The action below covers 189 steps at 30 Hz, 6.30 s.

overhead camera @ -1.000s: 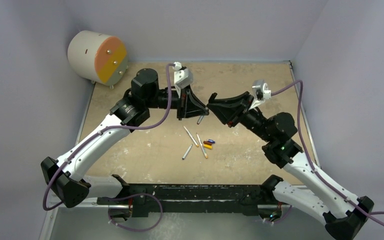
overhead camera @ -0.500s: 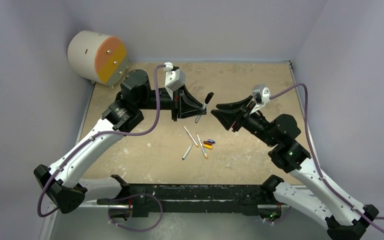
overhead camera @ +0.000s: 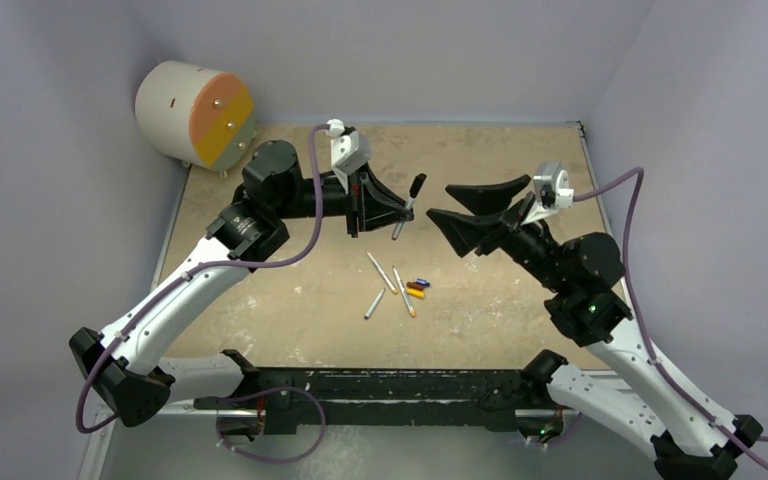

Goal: Insert the pens into the pen caps

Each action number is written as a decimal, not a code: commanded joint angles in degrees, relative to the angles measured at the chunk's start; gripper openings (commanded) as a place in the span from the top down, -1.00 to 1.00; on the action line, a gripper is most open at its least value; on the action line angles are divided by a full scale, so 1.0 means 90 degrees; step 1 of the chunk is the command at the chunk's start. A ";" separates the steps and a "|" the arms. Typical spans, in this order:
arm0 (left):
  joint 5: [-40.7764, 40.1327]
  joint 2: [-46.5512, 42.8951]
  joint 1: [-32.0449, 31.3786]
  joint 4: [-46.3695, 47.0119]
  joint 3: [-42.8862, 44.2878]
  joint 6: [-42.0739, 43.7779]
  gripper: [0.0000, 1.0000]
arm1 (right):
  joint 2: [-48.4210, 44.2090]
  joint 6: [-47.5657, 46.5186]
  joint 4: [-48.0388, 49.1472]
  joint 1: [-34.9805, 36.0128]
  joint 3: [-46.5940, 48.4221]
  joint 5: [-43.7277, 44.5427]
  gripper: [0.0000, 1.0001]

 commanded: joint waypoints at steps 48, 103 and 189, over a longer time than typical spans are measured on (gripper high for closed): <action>0.0000 0.0151 0.0010 0.2029 0.1183 -0.0621 1.00 | 0.1930 0.0568 0.2034 0.0032 -0.0689 -0.2018 1.00; -0.8099 0.1986 0.1105 -0.1319 -0.2021 -0.1519 1.00 | 0.1131 -0.0629 -0.0525 0.0030 -0.0872 0.1671 -0.10; -0.7046 0.3793 0.1250 -0.0590 -0.1585 -0.1397 1.00 | 0.4236 -0.1031 -0.0838 0.0036 -0.0444 0.1076 0.63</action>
